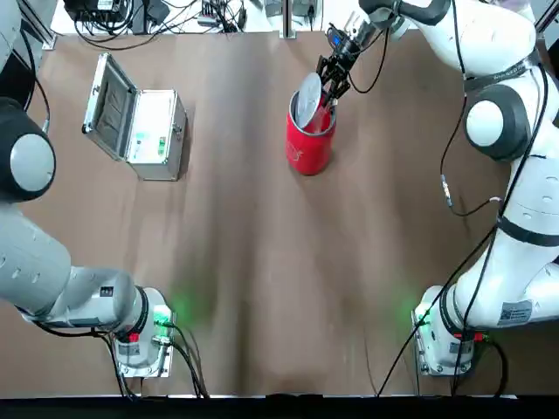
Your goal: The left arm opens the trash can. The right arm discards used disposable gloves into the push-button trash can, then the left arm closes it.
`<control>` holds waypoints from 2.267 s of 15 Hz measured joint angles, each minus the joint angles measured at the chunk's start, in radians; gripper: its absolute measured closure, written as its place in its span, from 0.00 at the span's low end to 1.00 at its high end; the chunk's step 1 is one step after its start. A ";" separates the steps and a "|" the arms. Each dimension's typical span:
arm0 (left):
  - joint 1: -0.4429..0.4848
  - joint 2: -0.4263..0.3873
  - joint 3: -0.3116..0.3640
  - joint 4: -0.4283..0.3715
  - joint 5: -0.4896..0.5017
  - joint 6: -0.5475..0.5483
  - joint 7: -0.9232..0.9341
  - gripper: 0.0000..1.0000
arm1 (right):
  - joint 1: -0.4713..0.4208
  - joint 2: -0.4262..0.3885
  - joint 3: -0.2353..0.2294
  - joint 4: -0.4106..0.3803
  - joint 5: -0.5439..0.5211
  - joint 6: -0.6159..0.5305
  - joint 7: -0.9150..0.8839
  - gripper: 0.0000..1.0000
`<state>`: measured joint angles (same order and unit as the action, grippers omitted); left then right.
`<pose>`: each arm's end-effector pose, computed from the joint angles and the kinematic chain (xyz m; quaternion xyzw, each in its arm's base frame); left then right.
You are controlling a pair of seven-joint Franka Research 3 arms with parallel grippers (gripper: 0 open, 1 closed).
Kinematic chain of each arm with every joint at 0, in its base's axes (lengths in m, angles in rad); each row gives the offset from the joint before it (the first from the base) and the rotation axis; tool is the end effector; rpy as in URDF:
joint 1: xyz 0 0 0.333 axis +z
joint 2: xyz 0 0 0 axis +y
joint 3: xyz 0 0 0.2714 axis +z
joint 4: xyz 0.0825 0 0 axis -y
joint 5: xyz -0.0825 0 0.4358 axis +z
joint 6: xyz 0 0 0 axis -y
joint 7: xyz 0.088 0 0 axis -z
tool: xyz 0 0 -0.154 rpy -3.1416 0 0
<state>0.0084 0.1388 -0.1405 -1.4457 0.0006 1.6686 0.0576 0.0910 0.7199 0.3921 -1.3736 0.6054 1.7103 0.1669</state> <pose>0.6514 -0.0819 0.5217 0.9947 -0.0936 0.0423 0.0109 0.6068 0.3684 0.2337 -0.8989 -0.0315 0.2777 0.3373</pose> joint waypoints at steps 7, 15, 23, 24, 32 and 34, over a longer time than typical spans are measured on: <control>-0.005 0.000 -0.001 0.000 0.000 0.002 0.000 0.00 | -0.003 0.000 0.002 0.002 0.002 -0.006 0.008 0.58; -0.006 0.003 -0.001 0.000 0.000 0.002 0.000 0.00 | -0.005 0.000 0.002 0.017 0.025 -0.053 0.058 0.56; -0.007 0.003 -0.033 0.000 0.000 0.002 0.000 0.00 | -0.044 -0.003 0.002 0.072 0.028 -0.187 0.068 0.57; -0.008 0.003 -0.045 0.000 0.000 0.002 0.000 0.00 | -0.059 -0.004 0.002 0.086 0.028 -0.219 0.068 0.57; -0.030 0.023 -0.202 -0.002 -0.053 0.002 -0.122 0.03 | -0.279 -0.015 -0.006 0.264 -0.156 -0.365 0.068 0.57; -0.054 0.031 -0.236 -0.002 -0.061 0.002 -0.261 0.21 | -0.318 -0.017 -0.007 0.290 -0.241 -0.366 0.068 0.56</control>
<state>-0.0454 0.1694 -0.3763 -1.4479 -0.0607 1.6705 -0.2036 -0.2273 0.7026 0.3854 -1.0834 0.3647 1.3442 0.2347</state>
